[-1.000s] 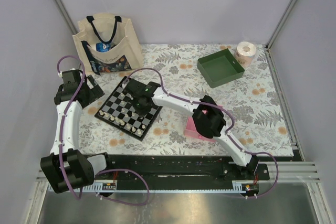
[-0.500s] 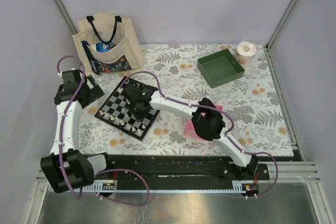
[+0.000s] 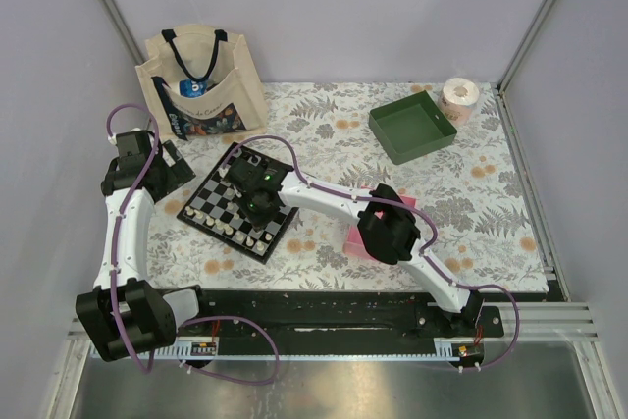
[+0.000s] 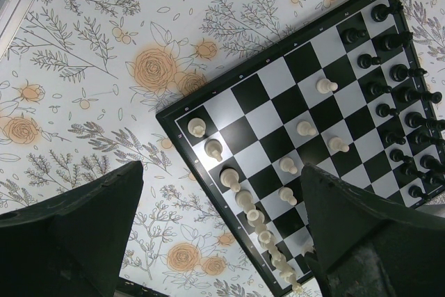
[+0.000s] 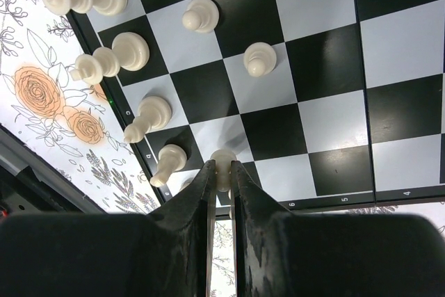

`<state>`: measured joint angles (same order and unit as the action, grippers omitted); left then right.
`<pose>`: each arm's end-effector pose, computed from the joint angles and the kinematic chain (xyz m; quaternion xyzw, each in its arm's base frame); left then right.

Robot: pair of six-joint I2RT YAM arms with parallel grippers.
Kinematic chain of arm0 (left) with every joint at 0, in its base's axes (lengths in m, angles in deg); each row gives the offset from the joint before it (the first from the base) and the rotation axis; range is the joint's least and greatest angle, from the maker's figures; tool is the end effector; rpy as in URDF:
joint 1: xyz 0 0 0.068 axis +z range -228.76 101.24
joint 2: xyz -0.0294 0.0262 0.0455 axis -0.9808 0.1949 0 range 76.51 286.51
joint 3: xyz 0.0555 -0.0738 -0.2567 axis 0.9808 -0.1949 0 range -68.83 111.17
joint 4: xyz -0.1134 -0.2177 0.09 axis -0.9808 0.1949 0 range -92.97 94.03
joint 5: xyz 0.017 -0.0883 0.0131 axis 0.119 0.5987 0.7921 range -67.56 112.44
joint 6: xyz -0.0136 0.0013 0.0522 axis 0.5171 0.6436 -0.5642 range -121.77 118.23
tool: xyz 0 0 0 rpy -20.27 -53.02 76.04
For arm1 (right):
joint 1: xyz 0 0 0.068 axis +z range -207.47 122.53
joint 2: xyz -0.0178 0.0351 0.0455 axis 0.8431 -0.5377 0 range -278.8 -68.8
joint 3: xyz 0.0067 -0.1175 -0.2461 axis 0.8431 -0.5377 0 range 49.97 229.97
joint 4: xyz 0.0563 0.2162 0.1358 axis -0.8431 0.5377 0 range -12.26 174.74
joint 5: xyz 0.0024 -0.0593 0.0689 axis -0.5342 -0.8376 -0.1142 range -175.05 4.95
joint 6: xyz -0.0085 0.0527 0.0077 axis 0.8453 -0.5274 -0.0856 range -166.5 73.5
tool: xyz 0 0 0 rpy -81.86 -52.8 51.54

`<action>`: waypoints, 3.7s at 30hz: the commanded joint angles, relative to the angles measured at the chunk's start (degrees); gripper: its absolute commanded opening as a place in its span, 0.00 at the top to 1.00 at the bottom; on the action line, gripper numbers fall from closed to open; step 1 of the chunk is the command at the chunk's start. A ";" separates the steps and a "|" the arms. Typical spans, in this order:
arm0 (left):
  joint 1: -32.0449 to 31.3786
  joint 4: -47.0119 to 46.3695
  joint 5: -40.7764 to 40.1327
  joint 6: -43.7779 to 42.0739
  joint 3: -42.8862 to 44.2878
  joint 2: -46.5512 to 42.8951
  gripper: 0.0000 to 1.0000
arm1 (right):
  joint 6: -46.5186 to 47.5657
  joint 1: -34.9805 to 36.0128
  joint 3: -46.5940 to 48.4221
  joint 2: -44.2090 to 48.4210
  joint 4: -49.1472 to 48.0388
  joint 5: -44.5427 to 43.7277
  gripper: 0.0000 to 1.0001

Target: Set up the chess pieces on the board

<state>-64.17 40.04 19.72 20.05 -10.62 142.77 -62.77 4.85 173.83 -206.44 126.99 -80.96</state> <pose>0.2256 0.0605 0.2950 -0.3020 0.8929 0.0013 0.3340 0.2380 0.4590 0.1936 -0.3878 0.8912 0.1744 0.1583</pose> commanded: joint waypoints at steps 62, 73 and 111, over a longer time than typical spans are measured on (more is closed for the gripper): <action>0.18 -1.34 0.61 -0.82 1.73 -0.52 0.01 | 1.07 0.69 4.21 3.87 1.02 -1.54 0.63; 0.26 -2.22 4.11 -3.10 0.67 -1.57 0.01 | 1.78 -2.19 -2.81 18.18 -0.64 -10.60 0.55; -37.09 0.94 -3.96 -2.58 4.80 18.64 0.48 | -6.05 -25.14 -45.45 65.22 -30.88 -8.93 0.06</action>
<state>-100.78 41.20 18.41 16.57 -7.75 160.21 -68.80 -19.47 128.67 -142.45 99.39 -90.94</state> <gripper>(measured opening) 0.575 0.945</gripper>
